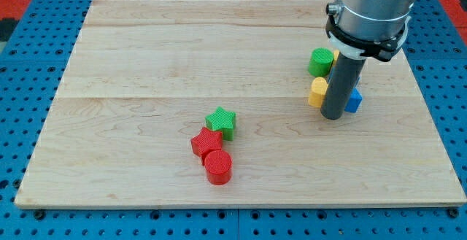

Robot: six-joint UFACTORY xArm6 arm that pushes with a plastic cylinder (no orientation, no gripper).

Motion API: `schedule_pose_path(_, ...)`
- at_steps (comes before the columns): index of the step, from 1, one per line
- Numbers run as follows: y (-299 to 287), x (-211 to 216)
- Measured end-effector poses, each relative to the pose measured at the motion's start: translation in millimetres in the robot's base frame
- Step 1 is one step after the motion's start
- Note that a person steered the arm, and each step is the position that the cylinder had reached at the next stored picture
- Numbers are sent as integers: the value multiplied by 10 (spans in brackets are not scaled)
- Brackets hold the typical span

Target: Separate the green circle from the hexagon

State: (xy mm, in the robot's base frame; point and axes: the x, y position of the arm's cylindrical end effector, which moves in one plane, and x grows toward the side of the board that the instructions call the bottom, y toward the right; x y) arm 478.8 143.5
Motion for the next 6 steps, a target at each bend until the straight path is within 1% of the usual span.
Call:
schedule_pose_path(3,3,41)
schedule_pose_path(4,-44,293)
schedule_pose_path(5,-102,361)
schedule_pose_path(6,163,307)
